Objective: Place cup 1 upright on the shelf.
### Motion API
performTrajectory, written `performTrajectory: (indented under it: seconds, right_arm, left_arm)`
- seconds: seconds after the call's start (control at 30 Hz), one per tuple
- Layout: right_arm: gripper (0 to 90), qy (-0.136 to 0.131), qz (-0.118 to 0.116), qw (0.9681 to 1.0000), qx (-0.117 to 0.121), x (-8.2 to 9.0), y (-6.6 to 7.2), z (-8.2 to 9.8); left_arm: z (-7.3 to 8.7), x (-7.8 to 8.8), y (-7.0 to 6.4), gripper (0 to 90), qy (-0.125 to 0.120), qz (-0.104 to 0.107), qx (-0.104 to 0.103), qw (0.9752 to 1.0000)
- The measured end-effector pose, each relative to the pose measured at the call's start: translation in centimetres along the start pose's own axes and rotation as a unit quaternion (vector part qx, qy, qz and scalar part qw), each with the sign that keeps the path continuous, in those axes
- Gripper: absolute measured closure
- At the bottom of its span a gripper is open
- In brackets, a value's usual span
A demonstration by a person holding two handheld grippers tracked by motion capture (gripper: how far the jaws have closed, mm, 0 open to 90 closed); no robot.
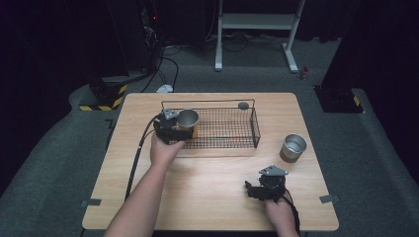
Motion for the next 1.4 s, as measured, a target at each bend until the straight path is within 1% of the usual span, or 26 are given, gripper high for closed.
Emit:
performTrajectory:
  seconds: [0.07, 0.13, 0.2, 0.23, 0.33, 0.43, 0.5, 0.7, 0.87, 0.93, 1.0, 1.13, 1.33, 1.4]
  right_arm:
    - [8.9, 0.000, 0.000, 1.0000, 0.000, 0.0, 0.0, 0.0]
    - [8.9, 0.000, 0.000, 1.0000, 0.000, 0.0, 0.0, 0.0]
    - [8.9, 0.000, -0.001, 1.0000, 0.000, 0.0, 0.0, 0.0]
    - [8.9, 0.001, -0.001, 1.0000, -0.001, 0.0, 0.0, 0.0]
    - [8.9, 0.001, -0.001, 1.0000, 0.000, 0.0, 0.0, 0.0]
    - [8.8, 0.000, -0.001, 1.0000, 0.000, 0.0, 0.0, 0.0]
    - [8.9, 0.001, -0.001, 1.0000, 0.000, 0.0, 0.0, 0.0]
    - [8.9, 0.001, -0.001, 1.0000, 0.000, 0.0, 0.0, 0.0]
    - [8.9, 0.000, -0.001, 1.0000, 0.000, 0.0, 0.0, 0.0]
    - [8.9, 0.001, -0.001, 1.0000, 0.000, 0.0, 0.0, 0.0]
    - [8.9, 0.001, -0.001, 1.0000, 0.000, 0.0, 0.0, 0.0]
    - [8.9, 0.000, -0.001, 1.0000, 0.002, 0.0, 0.0, 0.0]
    - [8.8, 0.000, -0.001, 1.0000, 0.002, 0.0, 0.0, 0.0]
    - [8.9, 0.000, -0.002, 1.0000, 0.002, 0.0, 0.0, 0.0]
  left_arm:
    - [0.2, 0.2, 0.0, 0.5, 0.000, 0.004, 0.000, 1.0000]
    - [0.3, 0.5, 0.1, 0.5, -0.001, 0.003, -0.002, 1.0000]
    - [0.5, 0.8, 0.1, 0.5, -0.003, 0.008, 0.001, 1.0000]
    - [0.5, 1.1, 0.2, 0.5, -0.004, 0.009, -0.001, 1.0000]
    - [0.6, 1.6, 0.2, 0.5, -0.008, 0.013, 0.003, 0.9999]
    - [0.8, 2.3, 0.3, 0.5, -0.013, 0.026, 0.009, 0.9995]
    - [1.0, 2.6, 0.3, 0.6, -0.014, 0.030, 0.012, 0.9994]
    - [1.6, 4.0, 0.4, 0.6, -0.012, 0.028, 0.005, 0.9995]
    - [2.3, 5.0, 0.4, 0.7, -0.015, 0.033, 0.008, 0.9993]
    - [2.6, 5.3, 0.4, 0.8, -0.015, 0.035, 0.007, 0.9992]
    - [2.9, 5.8, 0.4, 1.4, -0.019, 0.037, 0.000, 0.9991]
    - [3.4, 6.3, 0.4, 1.8, -0.022, 0.039, -0.003, 0.9990]
    - [4.2, 7.0, 0.5, 1.9, -0.024, 0.040, 0.002, 0.9989]
    - [4.6, 7.2, 0.6, 1.9, -0.024, 0.040, 0.000, 0.9989]
Point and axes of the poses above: each handheld gripper's, and its own axes: x roughly backward along the jaws, z roughly out of its underside, y roughly to its left, the point moved 1 cm from there along -x, roughly forward along the jaws, and after that the axes turned 3 degrees about x, right-handed, at the moved point
